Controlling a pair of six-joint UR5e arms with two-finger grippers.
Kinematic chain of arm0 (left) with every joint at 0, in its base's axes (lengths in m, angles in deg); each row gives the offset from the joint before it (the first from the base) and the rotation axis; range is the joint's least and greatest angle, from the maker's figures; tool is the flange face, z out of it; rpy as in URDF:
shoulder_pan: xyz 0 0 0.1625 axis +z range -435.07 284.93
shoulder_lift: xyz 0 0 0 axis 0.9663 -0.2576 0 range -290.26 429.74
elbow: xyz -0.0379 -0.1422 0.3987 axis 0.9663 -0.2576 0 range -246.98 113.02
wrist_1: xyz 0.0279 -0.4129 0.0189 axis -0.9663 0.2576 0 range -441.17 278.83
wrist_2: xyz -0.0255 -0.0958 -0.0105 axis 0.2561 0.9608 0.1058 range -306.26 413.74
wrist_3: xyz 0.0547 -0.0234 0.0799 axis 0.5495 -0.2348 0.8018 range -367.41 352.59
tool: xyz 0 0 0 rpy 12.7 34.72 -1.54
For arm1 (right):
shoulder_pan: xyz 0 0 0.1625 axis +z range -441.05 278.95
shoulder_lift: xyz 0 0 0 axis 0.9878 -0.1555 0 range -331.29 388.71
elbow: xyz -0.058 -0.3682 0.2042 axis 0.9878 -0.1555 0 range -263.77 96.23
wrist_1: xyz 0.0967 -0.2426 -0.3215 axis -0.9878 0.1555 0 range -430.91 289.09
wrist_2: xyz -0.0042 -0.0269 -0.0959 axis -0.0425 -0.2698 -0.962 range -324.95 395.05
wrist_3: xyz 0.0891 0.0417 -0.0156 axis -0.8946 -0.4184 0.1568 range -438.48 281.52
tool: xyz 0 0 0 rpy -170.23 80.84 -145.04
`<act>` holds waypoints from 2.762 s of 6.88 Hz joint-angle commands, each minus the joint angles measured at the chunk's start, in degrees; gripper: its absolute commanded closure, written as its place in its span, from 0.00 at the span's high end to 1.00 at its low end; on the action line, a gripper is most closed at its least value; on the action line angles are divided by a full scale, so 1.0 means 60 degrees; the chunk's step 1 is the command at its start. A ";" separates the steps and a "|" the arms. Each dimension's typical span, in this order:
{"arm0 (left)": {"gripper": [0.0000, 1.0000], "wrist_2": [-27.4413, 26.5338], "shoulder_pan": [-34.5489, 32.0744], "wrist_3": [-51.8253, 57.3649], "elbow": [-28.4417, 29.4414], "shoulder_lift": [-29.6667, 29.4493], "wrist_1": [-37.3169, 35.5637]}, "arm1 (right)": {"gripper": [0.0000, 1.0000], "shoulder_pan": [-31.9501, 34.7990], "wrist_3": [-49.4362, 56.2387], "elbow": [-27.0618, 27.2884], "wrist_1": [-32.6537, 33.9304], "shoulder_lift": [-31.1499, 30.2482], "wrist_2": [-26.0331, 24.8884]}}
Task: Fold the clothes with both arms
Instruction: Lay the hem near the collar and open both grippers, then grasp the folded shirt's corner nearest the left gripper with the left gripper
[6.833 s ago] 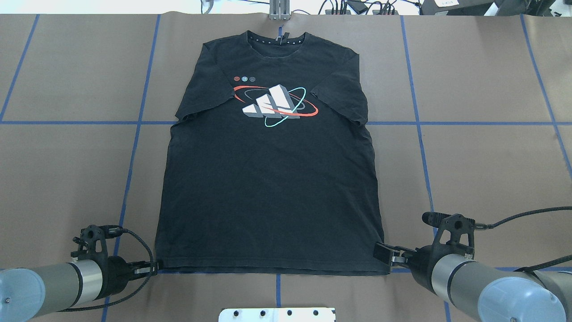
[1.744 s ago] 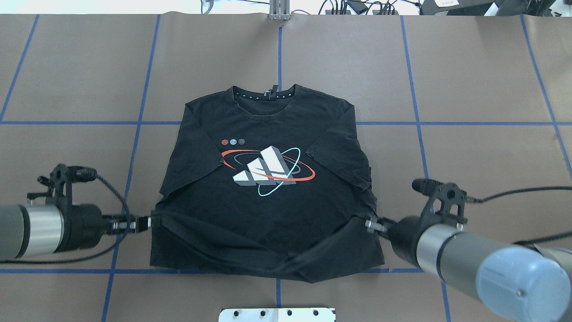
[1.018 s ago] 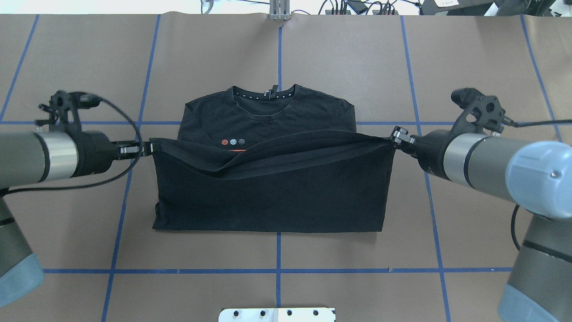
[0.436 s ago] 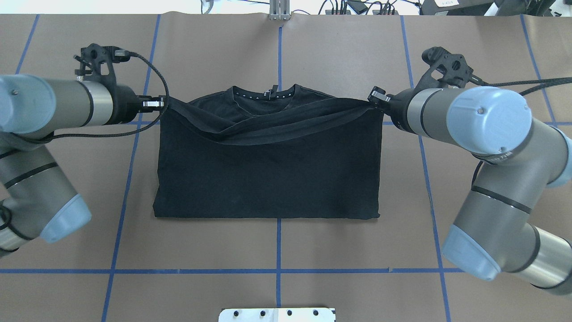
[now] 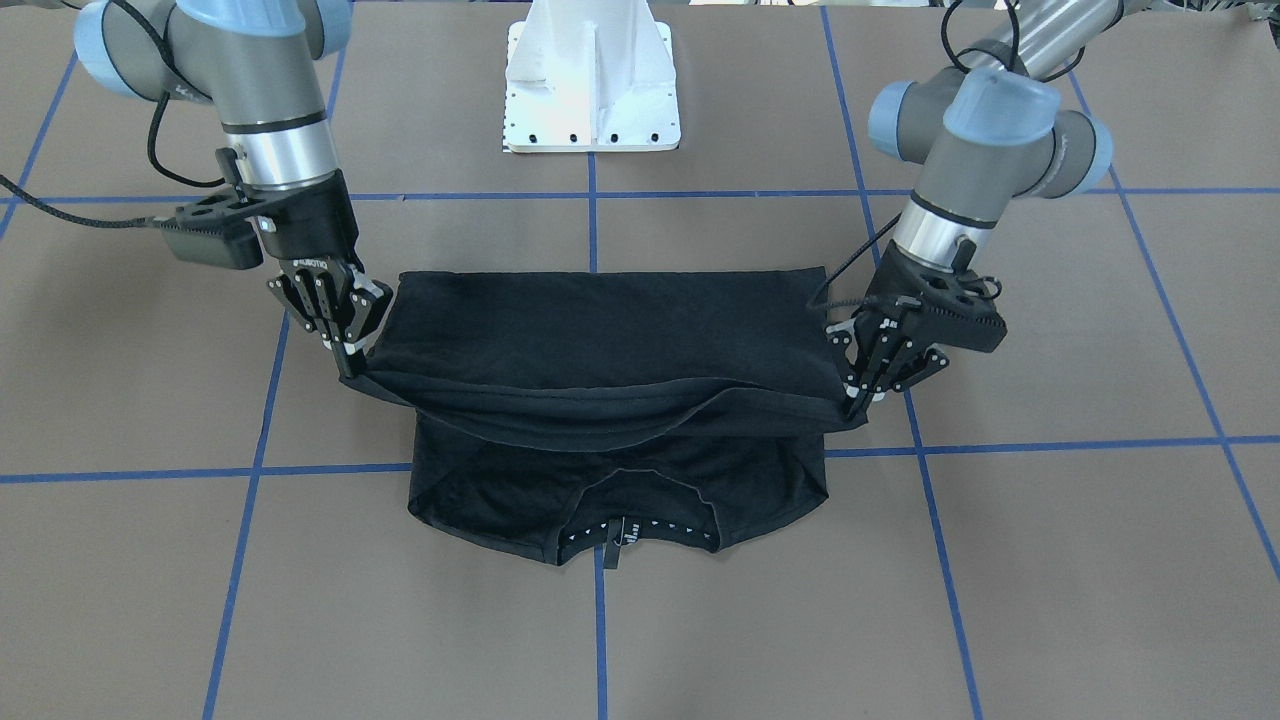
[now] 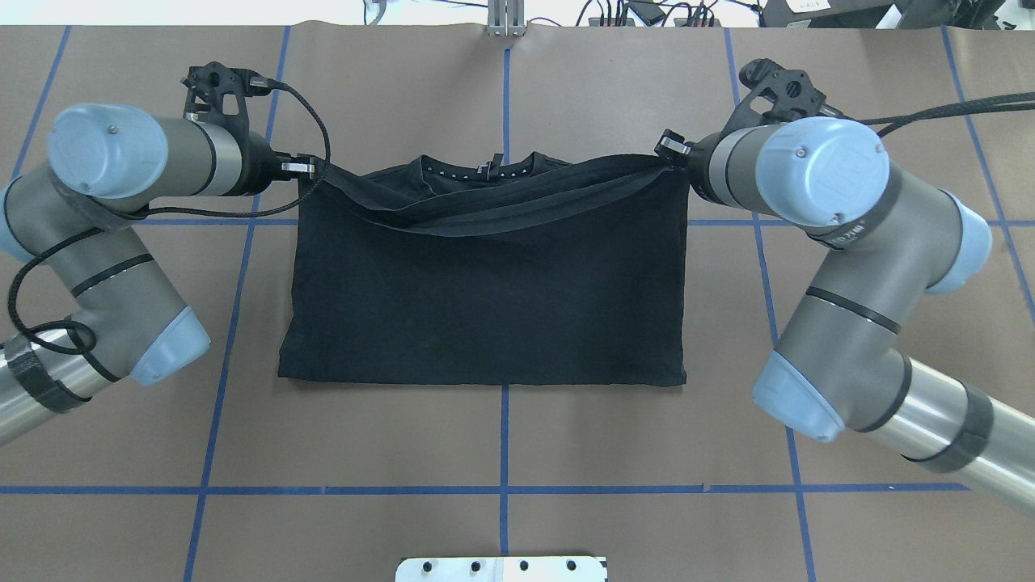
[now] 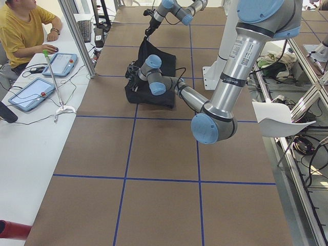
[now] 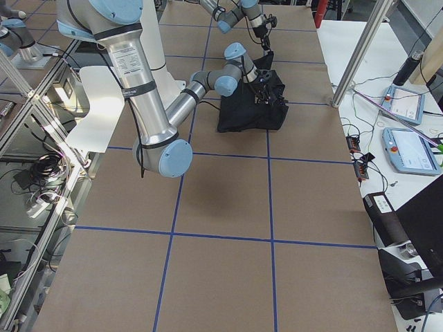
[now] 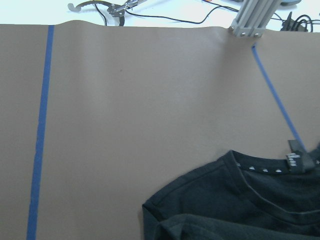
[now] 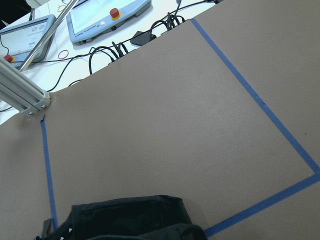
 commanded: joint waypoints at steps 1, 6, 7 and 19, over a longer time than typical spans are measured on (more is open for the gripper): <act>0.00 -0.0360 -0.0015 0.0436 0.1089 -0.0427 0.0019 | 0.00 0.0177 0.0155 -0.1145 -0.0048 0.0514 0.0011; 0.99 -0.0378 -0.0102 0.1575 0.1813 -0.0634 0.0804 | 1.00 0.0249 0.1324 -0.2027 -0.0063 0.0806 0.0040; 1.00 -0.0348 -0.0161 0.1637 0.1755 -0.0547 0.1144 | 1.00 0.0468 0.1632 -0.1985 -0.0063 0.0837 0.0708; 0.99 0.0752 0.2370 -0.0632 -0.0634 0.3278 0.4590 | 1.00 0.0602 0.2602 -0.0197 -0.0121 0.0061 0.2062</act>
